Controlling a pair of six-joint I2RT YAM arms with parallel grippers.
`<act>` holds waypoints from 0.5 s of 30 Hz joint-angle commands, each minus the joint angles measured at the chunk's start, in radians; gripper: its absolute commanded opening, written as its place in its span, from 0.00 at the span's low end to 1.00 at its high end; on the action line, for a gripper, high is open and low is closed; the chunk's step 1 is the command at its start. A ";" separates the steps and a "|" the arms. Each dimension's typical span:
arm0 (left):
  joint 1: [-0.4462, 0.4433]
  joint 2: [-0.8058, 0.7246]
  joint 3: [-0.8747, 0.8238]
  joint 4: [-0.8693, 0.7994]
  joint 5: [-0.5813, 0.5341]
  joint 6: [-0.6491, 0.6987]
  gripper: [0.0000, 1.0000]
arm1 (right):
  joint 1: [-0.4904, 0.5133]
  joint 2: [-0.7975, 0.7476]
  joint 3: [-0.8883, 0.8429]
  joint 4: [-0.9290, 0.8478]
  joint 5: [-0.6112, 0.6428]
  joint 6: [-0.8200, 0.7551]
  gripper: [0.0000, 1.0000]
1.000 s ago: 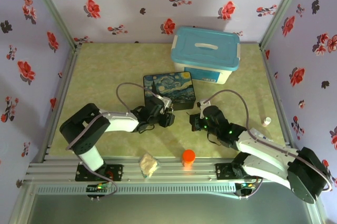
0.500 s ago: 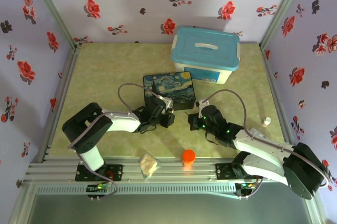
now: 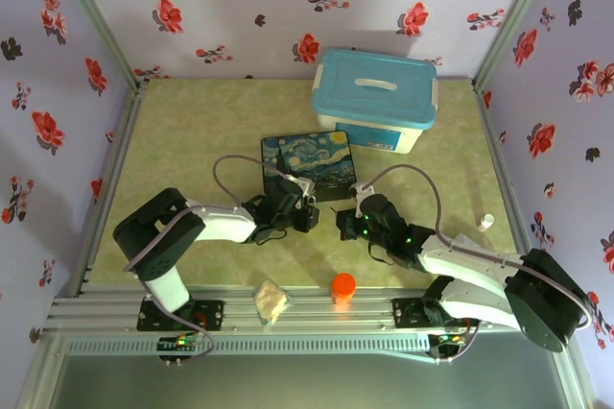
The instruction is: Unlock a padlock with a key
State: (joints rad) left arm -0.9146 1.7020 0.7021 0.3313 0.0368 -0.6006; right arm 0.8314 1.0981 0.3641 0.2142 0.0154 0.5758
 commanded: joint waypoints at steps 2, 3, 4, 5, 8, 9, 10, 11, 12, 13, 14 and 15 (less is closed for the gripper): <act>-0.009 -0.056 -0.035 0.087 -0.008 -0.125 0.20 | 0.005 0.020 -0.063 0.123 -0.015 0.097 0.00; -0.009 -0.060 -0.041 0.108 -0.008 -0.145 0.19 | 0.005 0.034 -0.068 0.136 -0.015 0.121 0.00; -0.009 -0.061 -0.046 0.125 -0.007 -0.157 0.16 | 0.005 0.046 -0.067 0.143 -0.021 0.136 0.00; -0.009 -0.061 -0.048 0.131 -0.007 -0.164 0.14 | 0.005 0.058 -0.065 0.146 -0.028 0.145 0.00; -0.009 -0.054 -0.045 0.131 -0.007 -0.174 0.10 | 0.005 0.084 -0.066 0.165 -0.038 0.172 0.00; -0.009 -0.052 -0.041 0.122 -0.007 -0.175 0.09 | 0.005 0.091 -0.069 0.174 -0.041 0.177 0.00; -0.009 -0.049 -0.033 0.104 -0.008 -0.169 0.09 | 0.005 0.095 -0.070 0.176 -0.043 0.177 0.00; -0.011 -0.046 -0.025 0.074 -0.022 -0.159 0.09 | 0.005 0.096 -0.071 0.172 -0.042 0.177 0.00; -0.019 -0.043 -0.007 0.024 -0.047 -0.140 0.09 | 0.005 0.095 -0.070 0.168 -0.040 0.178 0.00; -0.027 -0.040 0.009 -0.015 -0.070 -0.120 0.09 | 0.006 0.092 -0.071 0.165 -0.038 0.178 0.00; -0.032 -0.036 0.015 -0.033 -0.081 -0.109 0.10 | 0.006 0.090 -0.074 0.163 -0.036 0.177 0.00; -0.035 -0.031 0.015 -0.029 -0.081 -0.106 0.12 | 0.005 0.086 -0.075 0.163 -0.034 0.178 0.00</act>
State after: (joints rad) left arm -0.9333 1.6703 0.6846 0.3481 0.0086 -0.7376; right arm 0.8314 1.1889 0.3050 0.3481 -0.0193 0.7307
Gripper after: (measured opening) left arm 0.129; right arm 0.042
